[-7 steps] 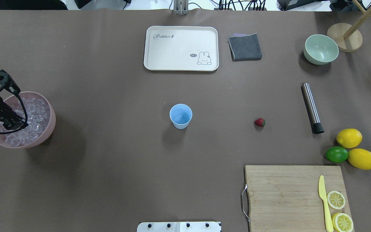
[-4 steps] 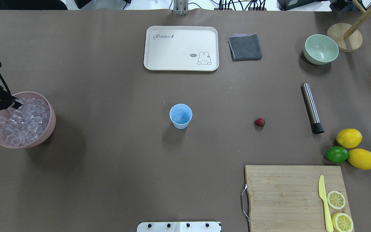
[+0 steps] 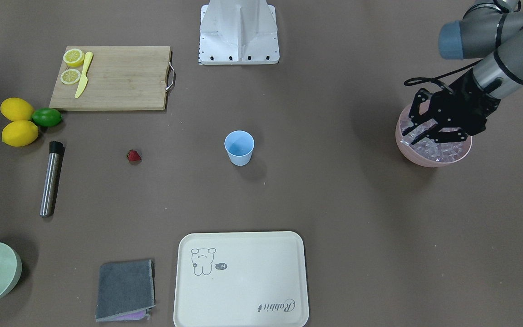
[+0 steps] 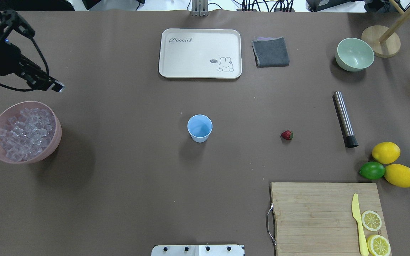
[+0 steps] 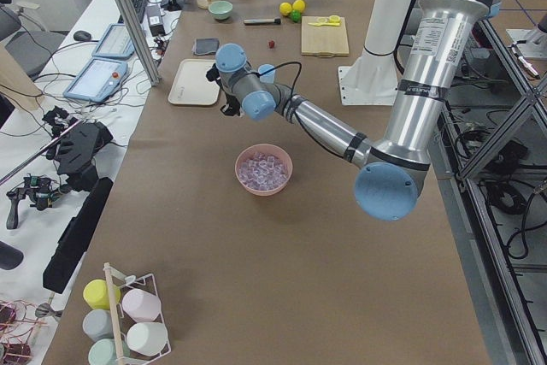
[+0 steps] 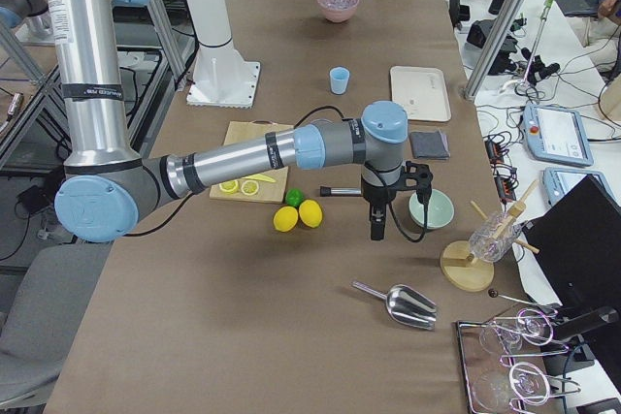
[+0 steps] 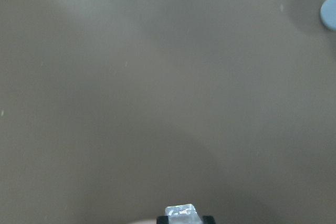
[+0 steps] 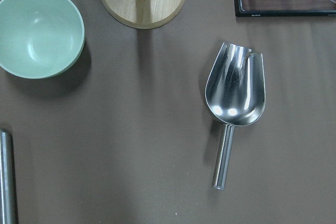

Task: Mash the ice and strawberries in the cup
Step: 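Lift the ice cube with the left gripper and carry it over the blue cup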

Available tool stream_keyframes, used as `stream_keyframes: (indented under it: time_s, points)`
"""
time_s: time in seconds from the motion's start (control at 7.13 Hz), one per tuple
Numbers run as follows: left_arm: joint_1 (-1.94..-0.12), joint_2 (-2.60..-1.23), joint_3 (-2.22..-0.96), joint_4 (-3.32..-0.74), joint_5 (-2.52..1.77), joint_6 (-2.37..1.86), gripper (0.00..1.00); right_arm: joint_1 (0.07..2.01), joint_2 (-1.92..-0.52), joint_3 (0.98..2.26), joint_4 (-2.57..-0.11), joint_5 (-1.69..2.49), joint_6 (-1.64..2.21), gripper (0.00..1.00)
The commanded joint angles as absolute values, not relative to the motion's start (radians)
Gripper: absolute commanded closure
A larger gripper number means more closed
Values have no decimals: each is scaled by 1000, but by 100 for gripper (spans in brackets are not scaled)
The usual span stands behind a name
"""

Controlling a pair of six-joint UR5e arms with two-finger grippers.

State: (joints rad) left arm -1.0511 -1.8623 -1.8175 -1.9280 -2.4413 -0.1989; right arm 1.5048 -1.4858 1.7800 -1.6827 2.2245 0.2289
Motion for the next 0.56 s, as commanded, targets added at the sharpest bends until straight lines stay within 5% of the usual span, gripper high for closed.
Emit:
stream_keyframes:
  time_s: [0.0, 0.42]
  points:
    - [-939, -2004, -1810, -1937, -2431, -393, 100, 1505, -1485, 1778, -1683, 2224, 229, 0]
    - [-792, -2120, -1775, -1945, -2334, -489, 100, 1505, -1499, 1782, -1681, 2221, 227, 0]
